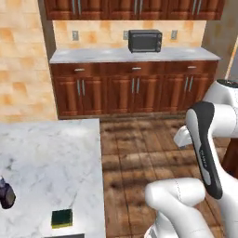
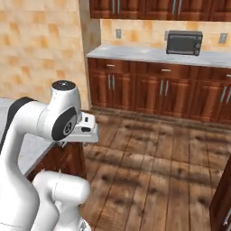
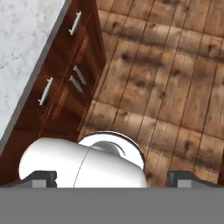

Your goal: Open the cabinet. Pick the sponge and place it next to the sink. Then close the cabinet.

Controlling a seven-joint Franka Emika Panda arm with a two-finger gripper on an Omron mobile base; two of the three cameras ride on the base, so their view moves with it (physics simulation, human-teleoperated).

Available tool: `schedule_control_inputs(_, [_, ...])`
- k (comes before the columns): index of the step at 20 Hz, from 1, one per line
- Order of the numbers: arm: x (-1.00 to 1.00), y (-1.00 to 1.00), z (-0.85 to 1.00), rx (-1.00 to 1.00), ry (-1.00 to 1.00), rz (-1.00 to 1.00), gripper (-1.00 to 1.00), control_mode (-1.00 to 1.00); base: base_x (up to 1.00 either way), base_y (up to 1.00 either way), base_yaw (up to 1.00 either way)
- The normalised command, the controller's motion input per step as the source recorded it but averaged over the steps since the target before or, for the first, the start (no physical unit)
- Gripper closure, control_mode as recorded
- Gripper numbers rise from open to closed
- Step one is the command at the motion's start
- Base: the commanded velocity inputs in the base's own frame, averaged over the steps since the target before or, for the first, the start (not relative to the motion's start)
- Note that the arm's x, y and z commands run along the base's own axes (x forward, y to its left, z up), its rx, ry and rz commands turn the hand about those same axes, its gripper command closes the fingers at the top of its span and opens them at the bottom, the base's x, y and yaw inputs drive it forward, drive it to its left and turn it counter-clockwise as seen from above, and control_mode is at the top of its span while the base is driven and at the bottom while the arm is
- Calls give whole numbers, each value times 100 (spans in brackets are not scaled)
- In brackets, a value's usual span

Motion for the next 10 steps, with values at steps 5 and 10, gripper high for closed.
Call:
schedule_control_inputs(5, [0,0,0,0,0,0,-100,100,91,0,-53])
schedule_control_inputs(10, [0,0,0,0,0,0,-100,100,100,-5,-5])
